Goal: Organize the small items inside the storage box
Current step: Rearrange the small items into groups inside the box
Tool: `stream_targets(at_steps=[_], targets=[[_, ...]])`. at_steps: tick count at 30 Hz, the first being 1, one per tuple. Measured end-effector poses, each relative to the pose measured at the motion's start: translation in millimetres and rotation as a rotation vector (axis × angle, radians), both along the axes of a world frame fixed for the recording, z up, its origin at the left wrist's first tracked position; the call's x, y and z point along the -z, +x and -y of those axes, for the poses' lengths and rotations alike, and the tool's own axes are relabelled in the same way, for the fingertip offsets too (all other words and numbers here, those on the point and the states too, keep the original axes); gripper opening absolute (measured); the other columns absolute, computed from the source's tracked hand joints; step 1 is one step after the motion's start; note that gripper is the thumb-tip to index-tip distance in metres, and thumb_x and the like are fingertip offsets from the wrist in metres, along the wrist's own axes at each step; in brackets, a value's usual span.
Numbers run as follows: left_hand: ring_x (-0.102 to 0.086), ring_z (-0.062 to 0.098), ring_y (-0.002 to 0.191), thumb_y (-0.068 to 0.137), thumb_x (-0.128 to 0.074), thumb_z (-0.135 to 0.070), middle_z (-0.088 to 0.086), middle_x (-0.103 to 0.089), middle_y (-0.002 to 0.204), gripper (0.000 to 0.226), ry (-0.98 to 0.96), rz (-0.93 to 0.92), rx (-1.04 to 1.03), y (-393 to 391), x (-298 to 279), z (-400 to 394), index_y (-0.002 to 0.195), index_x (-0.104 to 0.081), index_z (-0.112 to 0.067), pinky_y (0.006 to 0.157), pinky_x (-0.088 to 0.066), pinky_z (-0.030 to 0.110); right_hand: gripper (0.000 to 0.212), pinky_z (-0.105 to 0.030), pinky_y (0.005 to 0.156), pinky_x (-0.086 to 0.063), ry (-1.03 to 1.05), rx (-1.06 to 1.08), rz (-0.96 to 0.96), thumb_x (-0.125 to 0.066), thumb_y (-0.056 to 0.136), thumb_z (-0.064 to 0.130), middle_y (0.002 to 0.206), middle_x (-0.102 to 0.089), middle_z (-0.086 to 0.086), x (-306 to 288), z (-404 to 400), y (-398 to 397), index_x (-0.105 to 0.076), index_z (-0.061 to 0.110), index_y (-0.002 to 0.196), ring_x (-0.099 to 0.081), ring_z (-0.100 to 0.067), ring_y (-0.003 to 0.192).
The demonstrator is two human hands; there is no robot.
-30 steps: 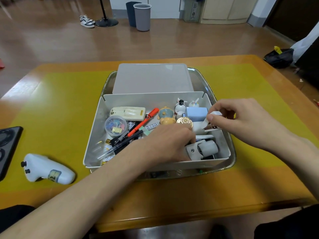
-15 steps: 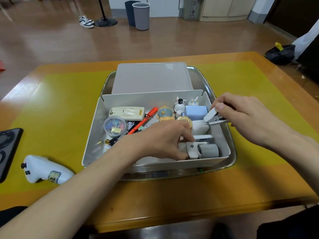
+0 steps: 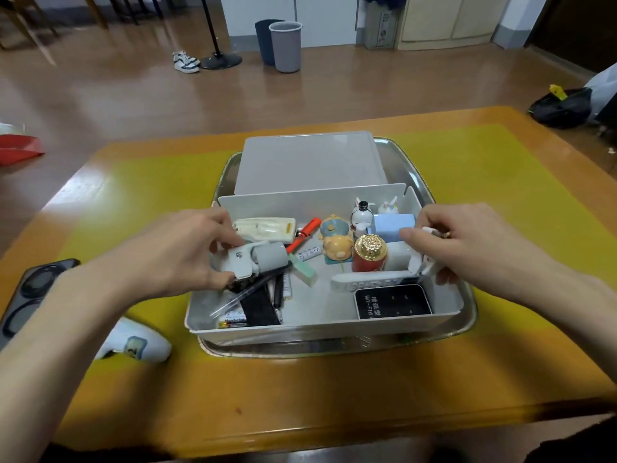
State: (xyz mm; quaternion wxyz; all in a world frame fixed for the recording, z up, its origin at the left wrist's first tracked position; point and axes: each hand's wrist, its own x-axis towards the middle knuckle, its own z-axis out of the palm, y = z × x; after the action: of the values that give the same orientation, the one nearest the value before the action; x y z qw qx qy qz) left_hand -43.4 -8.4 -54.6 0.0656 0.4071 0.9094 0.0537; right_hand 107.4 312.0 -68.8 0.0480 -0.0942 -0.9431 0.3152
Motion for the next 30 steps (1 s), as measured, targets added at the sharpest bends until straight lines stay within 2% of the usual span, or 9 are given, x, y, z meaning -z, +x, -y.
stream_targets(at_steps=[4, 9, 11, 13, 16, 19, 22, 26, 30], targets=[[-0.057, 0.006, 0.086, 0.072, -0.078, -0.035, -0.018, -0.053, 0.095, 0.040, -0.070, 0.074, -0.015, 5.5, 7.8, 14.3, 0.111, -0.071, -0.034, 0.074, -0.051, 0.036, 0.032, -0.046, 0.052, -0.056, 0.051, -0.049, -0.017, -0.064, 0.085, 0.055, 0.057, -0.064, 0.001, 2.3, 4.5, -8.5, -0.065, 0.026, 0.070, -0.065, -0.009, 0.045], [-0.055, 0.009, 0.085, 0.074, -0.071, -0.039, -0.015, -0.051, 0.099, 0.032, -0.106, 0.121, 0.077, 24.3, 16.6, 8.3, 0.106, -0.068, -0.040, 0.070, -0.051, 0.040, 0.027, -0.039, 0.049, -0.044, 0.049, -0.154, -0.026, -0.063, 0.080, 0.066, 0.061, -0.064, 0.002, 8.1, 22.6, -19.3, -0.070, 0.040, 0.080, -0.056, -0.017, 0.049], [-0.052, 0.007, 0.087, 0.078, -0.069, -0.038, -0.017, -0.050, 0.102, 0.037, -0.127, 0.078, 0.120, 29.7, 20.1, 4.0, 0.114, -0.064, -0.044, 0.068, -0.050, 0.038, 0.024, -0.022, 0.046, -0.038, -0.002, -0.209, -0.005, -0.067, 0.080, 0.062, 0.067, -0.067, 0.007, 11.9, 32.7, -21.8, -0.070, 0.038, 0.085, -0.055, -0.010, 0.050], [-0.050, 0.007, 0.091, 0.080, -0.069, -0.036, -0.018, -0.050, 0.106, 0.041, -0.142, 0.049, 0.133, 29.4, 21.5, 1.7, 0.120, -0.060, -0.047, 0.067, -0.048, 0.035, 0.023, -0.017, 0.052, -0.039, -0.054, -0.263, 0.042, -0.071, 0.081, 0.057, 0.067, -0.064, 0.013, 16.5, 46.3, -23.7, -0.067, 0.037, 0.090, -0.051, -0.005, 0.052], [-0.054, 0.009, 0.099, 0.081, -0.069, -0.035, -0.019, -0.055, 0.109, 0.038, -0.180, 0.048, 0.124, 23.1, 21.2, 4.8, 0.117, -0.061, -0.044, 0.068, -0.048, 0.033, 0.016, -0.018, 0.057, -0.039, 0.001, -0.379, 0.086, -0.073, 0.082, 0.051, 0.077, -0.064, 0.019, 26.5, 73.4, -29.2, -0.065, 0.040, 0.089, -0.056, -0.002, 0.067], [-0.058, 0.014, 0.099, 0.082, -0.066, -0.030, -0.012, -0.061, 0.103, 0.018, -0.188, 0.033, 0.121, 16.6, 18.8, 9.5, 0.099, -0.062, -0.031, 0.072, -0.051, 0.037, 0.013, -0.025, 0.067, -0.046, 0.132, -0.458, 0.087, -0.073, 0.083, 0.042, 0.087, -0.065, 0.019, 33.7, 96.8, -37.6, -0.065, 0.039, 0.092, -0.057, -0.001, 0.083], [-0.058, 0.014, 0.102, 0.084, -0.063, -0.033, -0.012, -0.062, 0.104, 0.024, -0.134, -0.001, 0.118, 11.7, 16.5, 11.3, 0.109, -0.063, -0.031, 0.077, -0.053, 0.040, 0.015, -0.028, 0.070, -0.050, 0.142, -0.479, 0.117, -0.074, 0.082, 0.040, 0.091, -0.067, 0.019, 37.6, 103.6, -42.7, -0.067, 0.039, 0.095, -0.059, -0.003, 0.085], [-0.059, 0.009, 0.097, 0.076, -0.071, -0.052, -0.015, -0.064, 0.105, 0.047, -0.115, 0.122, 0.140, 15.4, 20.6, 7.4, 0.119, -0.061, -0.035, 0.075, -0.053, 0.035, 0.011, -0.016, 0.070, -0.049, 0.028, -0.518, 0.141, -0.072, 0.087, 0.045, 0.090, -0.069, 0.021, 38.3, 105.3, -43.7, -0.065, 0.041, 0.094, -0.062, 0.006, 0.088], [-0.059, 0.015, 0.088, 0.080, -0.069, -0.043, -0.011, -0.062, 0.096, 0.028, -0.157, 0.134, 0.194, 14.7, 31.6, 2.4, 0.106, -0.067, -0.032, 0.069, -0.052, 0.034, 0.004, -0.017, 0.073, -0.053, -0.119, -0.487, 0.115, -0.069, 0.091, 0.037, 0.087, -0.073, 0.019, 24.6, 98.2, -51.4, -0.072, 0.034, 0.092, -0.068, 0.002, 0.084]])
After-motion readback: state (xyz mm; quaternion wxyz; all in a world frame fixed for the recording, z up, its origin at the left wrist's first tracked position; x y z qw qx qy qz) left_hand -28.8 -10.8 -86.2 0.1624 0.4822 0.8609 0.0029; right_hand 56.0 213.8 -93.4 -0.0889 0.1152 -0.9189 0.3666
